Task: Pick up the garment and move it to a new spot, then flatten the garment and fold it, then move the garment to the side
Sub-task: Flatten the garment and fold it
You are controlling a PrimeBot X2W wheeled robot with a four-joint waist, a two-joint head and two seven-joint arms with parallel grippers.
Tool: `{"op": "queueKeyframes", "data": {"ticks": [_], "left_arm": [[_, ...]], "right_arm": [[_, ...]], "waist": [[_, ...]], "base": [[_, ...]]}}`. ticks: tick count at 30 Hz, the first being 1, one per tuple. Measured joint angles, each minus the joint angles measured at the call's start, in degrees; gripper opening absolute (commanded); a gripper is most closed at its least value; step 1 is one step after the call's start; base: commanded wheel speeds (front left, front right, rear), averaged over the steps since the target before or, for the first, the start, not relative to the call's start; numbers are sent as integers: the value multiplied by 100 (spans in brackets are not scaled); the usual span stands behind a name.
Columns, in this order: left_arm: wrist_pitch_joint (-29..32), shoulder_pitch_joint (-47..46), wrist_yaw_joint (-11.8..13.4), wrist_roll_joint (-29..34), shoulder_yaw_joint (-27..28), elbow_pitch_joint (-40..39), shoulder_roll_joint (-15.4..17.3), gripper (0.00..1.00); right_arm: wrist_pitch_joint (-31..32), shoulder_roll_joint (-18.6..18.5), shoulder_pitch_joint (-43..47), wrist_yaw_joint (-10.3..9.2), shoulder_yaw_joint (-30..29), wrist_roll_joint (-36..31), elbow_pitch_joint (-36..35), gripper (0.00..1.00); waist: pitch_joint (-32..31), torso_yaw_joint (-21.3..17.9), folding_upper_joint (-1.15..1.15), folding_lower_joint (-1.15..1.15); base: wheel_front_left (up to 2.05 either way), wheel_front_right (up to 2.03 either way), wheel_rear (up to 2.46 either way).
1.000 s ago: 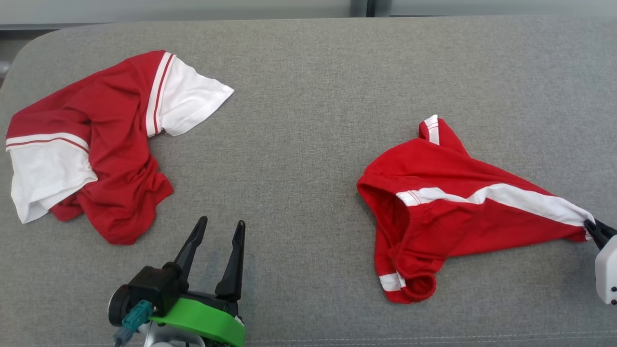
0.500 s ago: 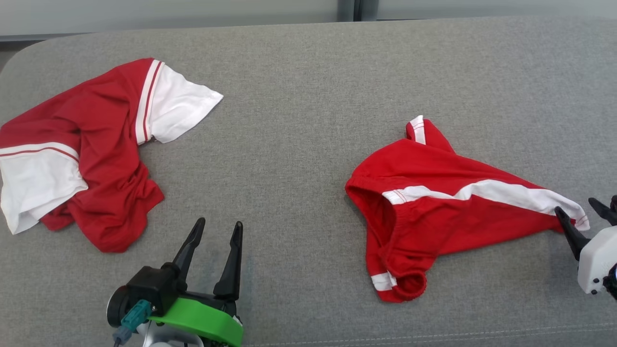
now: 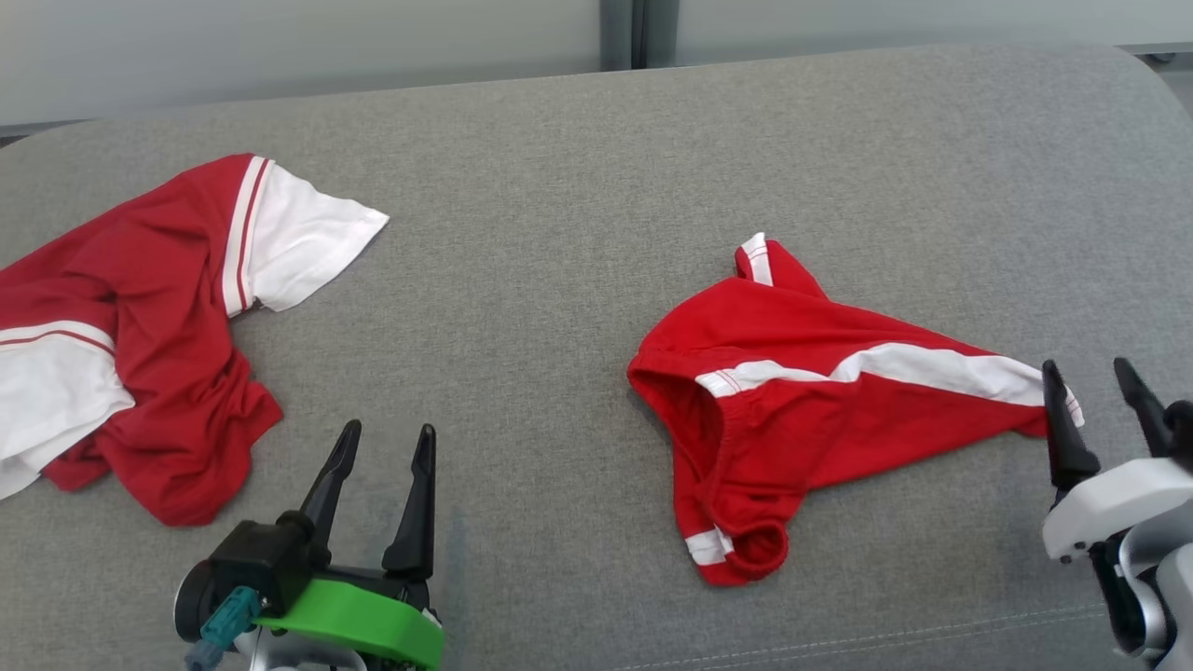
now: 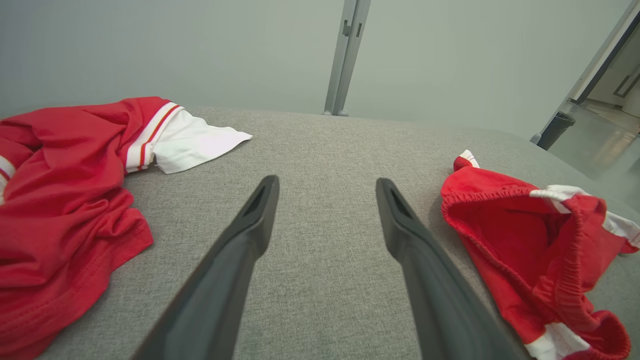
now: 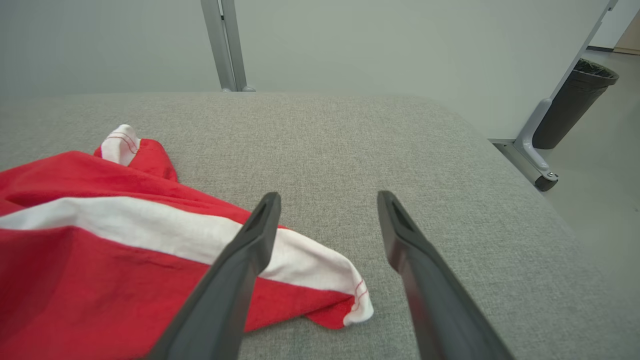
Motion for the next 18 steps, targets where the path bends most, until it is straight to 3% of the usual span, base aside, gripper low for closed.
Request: {"op": "queueKeyframes", "data": {"ticks": [8, 18], "left_arm": [[-1, 147, -8, 164, 5, -90, 15, 100], [-1, 461, -7, 252, 247, -59, 12, 100]], "right_arm": [[2, 539, 675, -232, -341, 135, -407, 100], [7, 740, 1157, -296, -1050, -348, -1185, 100]], "waist": [[-90, -190, 0, 0], [-279, -159, 0, 0]], "base": [[0, 0, 0], [0, 0, 0]]}}
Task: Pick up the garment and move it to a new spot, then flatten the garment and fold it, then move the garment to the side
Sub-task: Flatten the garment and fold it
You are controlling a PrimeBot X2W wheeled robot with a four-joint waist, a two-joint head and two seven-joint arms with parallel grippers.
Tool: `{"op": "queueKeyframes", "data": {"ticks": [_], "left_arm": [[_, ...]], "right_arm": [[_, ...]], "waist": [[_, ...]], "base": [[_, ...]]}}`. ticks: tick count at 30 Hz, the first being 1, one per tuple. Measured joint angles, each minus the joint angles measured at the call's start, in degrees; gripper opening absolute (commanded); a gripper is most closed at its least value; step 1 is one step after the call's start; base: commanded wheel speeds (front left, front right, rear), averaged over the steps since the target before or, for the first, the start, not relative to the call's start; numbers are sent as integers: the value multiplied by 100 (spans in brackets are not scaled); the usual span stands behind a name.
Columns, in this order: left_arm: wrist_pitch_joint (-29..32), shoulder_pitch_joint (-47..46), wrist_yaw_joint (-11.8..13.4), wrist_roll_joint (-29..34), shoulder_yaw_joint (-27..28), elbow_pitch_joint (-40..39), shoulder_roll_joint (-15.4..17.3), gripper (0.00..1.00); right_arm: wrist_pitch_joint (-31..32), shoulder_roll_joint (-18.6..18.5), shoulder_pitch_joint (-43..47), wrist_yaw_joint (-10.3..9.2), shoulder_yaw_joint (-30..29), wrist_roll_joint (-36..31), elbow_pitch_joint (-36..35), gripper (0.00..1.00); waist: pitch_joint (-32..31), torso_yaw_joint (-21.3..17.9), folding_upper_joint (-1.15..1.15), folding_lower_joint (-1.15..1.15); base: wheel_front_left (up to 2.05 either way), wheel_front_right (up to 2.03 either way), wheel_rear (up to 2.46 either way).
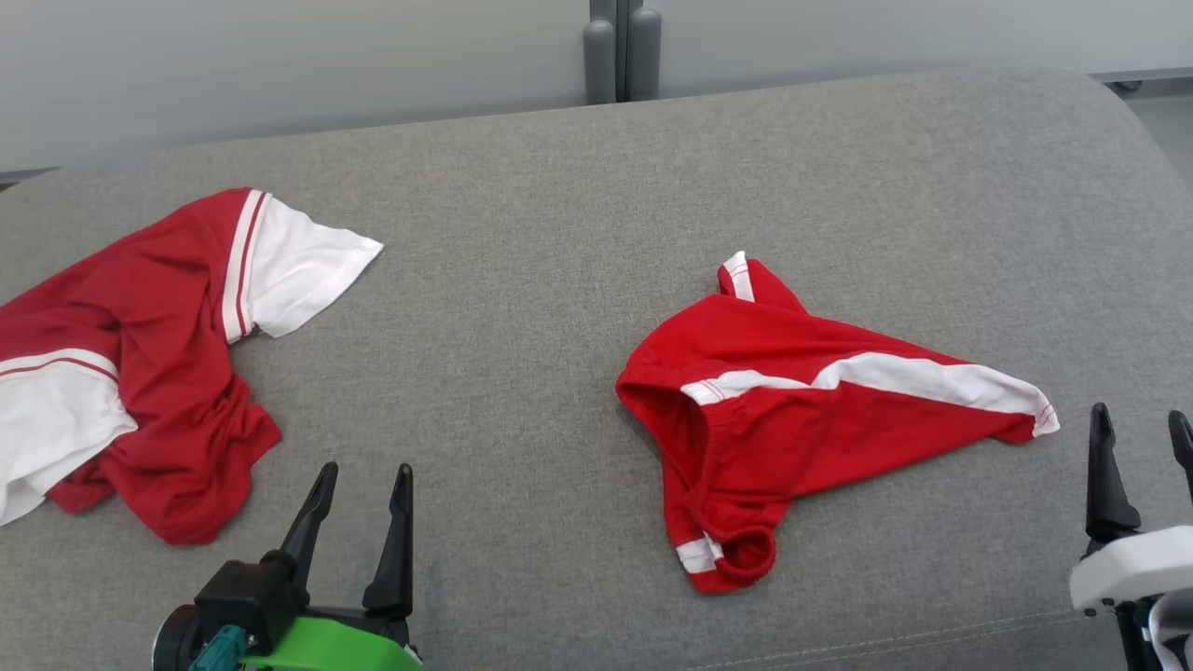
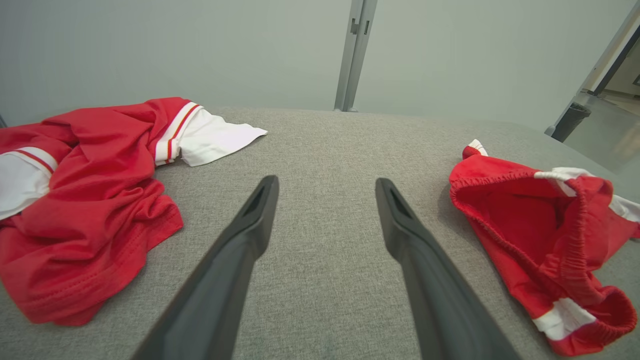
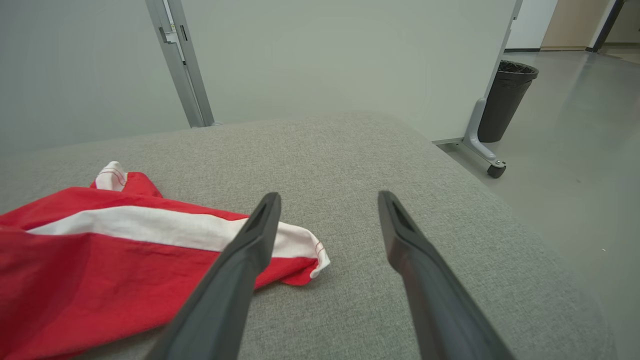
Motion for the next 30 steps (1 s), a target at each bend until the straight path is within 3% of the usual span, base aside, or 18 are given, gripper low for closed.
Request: {"op": "queueKeyframes", "data": {"ticks": [15, 20, 30], "left_arm": [[0, 298, -40, 56, 188, -23, 20, 100], [1, 299, -71, 56, 263, 19, 19, 100], [1, 205, -242, 57, 214, 325, 19, 100]], "right_arm": [[0, 4, 509, -2, -171, -477, -505, 100], [0, 11, 480, 164, 152, -676, -536, 100], [0, 24, 342, 314, 314, -786, -437, 100]], "waist": [[-358, 231, 0, 0], [-360, 282, 0, 0], [-416, 479, 0, 0]], "base": [[0, 0, 0], [0, 0, 0], [0, 0, 0]]}}
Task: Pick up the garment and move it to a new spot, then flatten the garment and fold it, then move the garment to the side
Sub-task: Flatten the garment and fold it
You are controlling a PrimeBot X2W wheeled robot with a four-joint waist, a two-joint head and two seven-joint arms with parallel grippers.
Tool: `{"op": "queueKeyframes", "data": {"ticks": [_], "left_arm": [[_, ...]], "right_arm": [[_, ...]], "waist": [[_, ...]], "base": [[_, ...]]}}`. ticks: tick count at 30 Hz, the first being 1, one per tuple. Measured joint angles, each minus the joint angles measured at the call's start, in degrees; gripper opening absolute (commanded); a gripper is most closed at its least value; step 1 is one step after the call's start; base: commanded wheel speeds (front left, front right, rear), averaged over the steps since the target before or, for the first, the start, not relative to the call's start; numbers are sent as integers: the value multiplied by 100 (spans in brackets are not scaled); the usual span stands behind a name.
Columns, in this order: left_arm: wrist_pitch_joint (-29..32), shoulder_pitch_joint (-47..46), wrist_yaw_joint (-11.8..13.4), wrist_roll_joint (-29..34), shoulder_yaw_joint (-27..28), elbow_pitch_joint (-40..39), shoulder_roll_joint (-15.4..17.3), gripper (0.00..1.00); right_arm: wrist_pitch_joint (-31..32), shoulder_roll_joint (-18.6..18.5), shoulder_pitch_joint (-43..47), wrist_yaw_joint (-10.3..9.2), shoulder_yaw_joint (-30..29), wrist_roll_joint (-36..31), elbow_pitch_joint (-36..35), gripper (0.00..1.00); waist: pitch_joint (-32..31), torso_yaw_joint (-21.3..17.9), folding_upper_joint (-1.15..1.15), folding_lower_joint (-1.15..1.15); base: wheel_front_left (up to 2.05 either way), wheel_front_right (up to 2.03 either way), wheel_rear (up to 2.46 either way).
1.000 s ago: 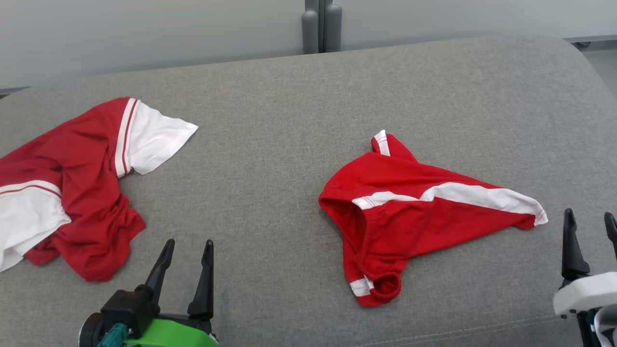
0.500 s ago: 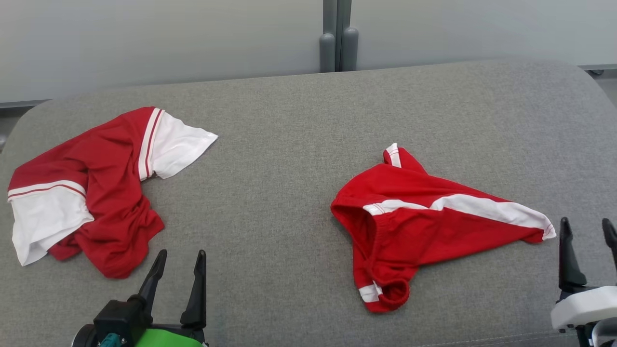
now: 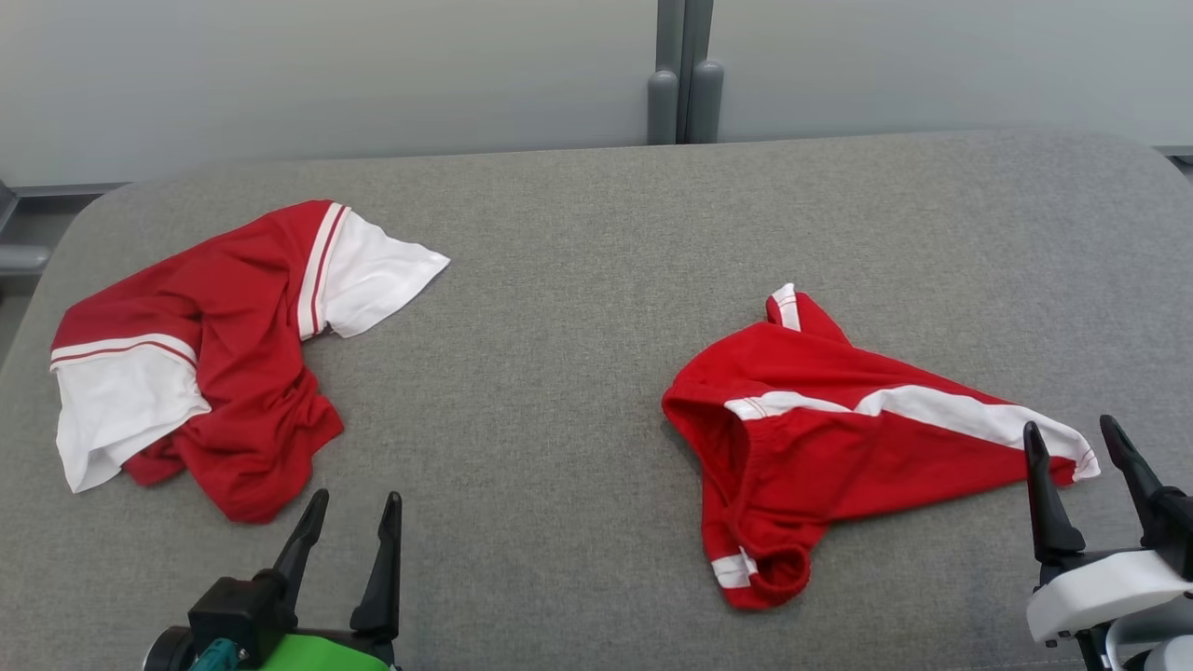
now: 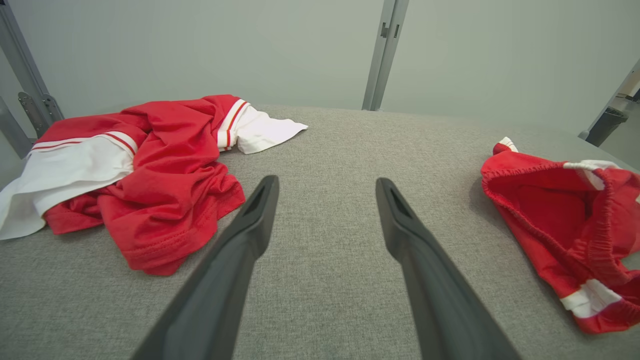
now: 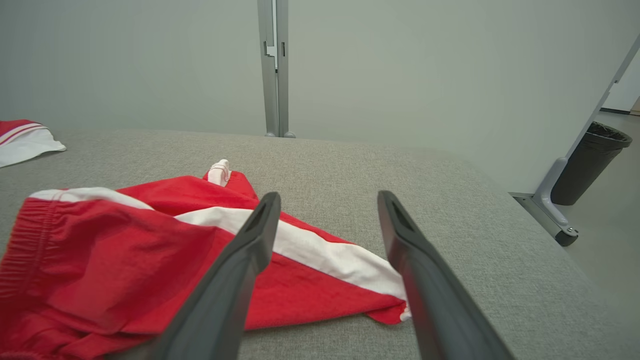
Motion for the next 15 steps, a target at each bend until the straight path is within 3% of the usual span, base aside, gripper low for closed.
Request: {"op": "queueKeyframes", "data": {"ticks": [15], "left_arm": [[0, -51, -52, 0, 143, 109, -9, 100]], "right_arm": [[0, 59, -110, 67, 93, -101, 115, 100]], "waist": [[8, 88, 0, 0]], "base": [[0, 0, 0]]}}
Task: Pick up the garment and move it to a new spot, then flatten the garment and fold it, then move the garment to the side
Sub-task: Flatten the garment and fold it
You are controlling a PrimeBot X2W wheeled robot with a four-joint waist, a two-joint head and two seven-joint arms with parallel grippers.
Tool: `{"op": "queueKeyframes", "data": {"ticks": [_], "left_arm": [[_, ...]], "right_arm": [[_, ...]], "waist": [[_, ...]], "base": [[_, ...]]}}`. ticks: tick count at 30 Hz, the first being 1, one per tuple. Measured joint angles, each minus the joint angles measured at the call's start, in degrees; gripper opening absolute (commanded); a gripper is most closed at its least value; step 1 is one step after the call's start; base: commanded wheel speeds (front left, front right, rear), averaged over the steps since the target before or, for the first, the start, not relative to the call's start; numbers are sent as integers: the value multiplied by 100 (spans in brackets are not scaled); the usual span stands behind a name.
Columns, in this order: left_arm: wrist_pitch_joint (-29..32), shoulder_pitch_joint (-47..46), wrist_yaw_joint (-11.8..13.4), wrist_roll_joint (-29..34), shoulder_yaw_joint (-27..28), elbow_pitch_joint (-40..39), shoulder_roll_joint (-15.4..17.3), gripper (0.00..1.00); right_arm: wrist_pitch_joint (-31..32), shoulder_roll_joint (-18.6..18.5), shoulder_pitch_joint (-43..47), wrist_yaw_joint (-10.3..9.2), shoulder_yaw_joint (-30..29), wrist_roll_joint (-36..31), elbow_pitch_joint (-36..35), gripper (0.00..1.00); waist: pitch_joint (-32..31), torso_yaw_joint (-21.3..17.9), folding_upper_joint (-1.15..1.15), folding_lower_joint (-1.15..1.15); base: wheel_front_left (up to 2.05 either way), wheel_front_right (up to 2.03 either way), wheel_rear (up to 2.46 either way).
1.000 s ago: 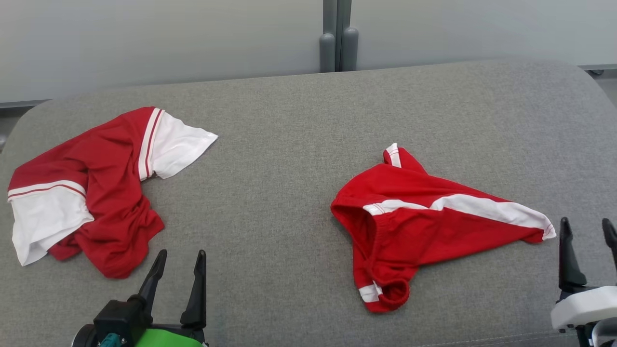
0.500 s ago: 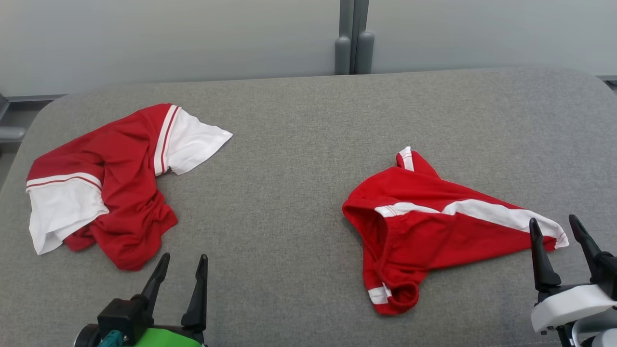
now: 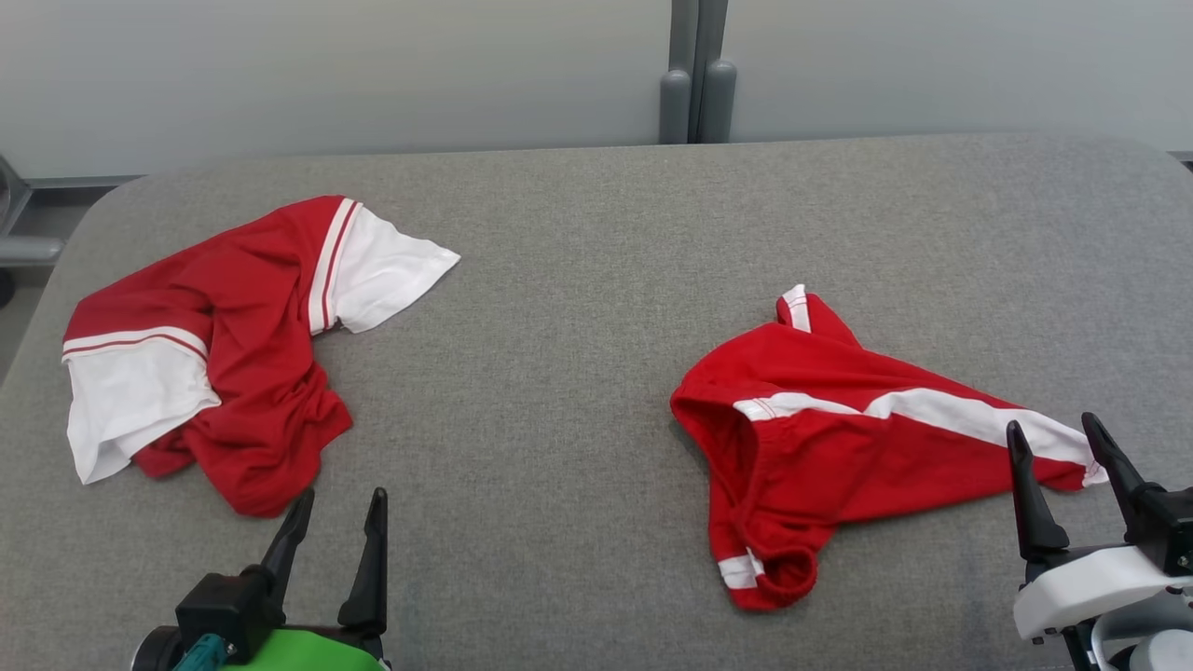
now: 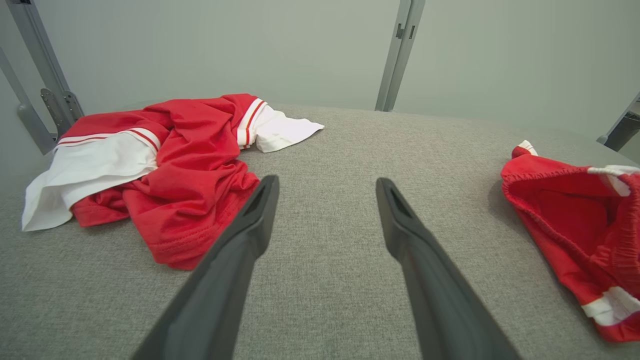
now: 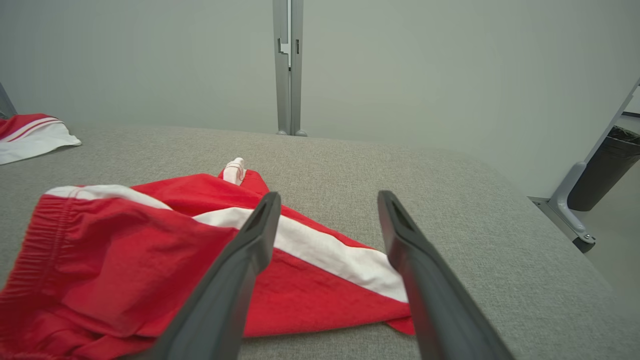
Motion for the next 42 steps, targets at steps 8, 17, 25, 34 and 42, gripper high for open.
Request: {"op": "queueKeyframes", "data": {"ticks": [8, 17, 25, 34, 42], "left_arm": [[0, -16, -34, 46, 19, 68, -18, 100], [0, -100, -82, 58, 91, 94, -73, 100], [0, -101, -129, 101, 111, 107, -110, 100], [67, -205, -442, -2, -334, -4, -367, 100], [654, -831, -831, -311, -1116, -233, -617, 100]], "right_arm": [[0, 68, -14, 54, 1, -52, 32, 100], [0, 101, -107, 59, -32, -92, 67, 100], [0, 123, -107, 82, -68, -93, 94, 100], [0, 124, -142, 133, -136, -93, 135, 100], [29, 93, -223, 178, -299, 43, 723, 100]], "waist": [[22, 37, 0, 0], [35, 39, 0, 0], [24, -11, 0, 0], [140, -152, 0, 0], [457, -268, 0, 0]], "base": [[0, 0, 0], [0, 0, 0], [0, 0, 0], [0, 0, 0], [0, 0, 0]]}}
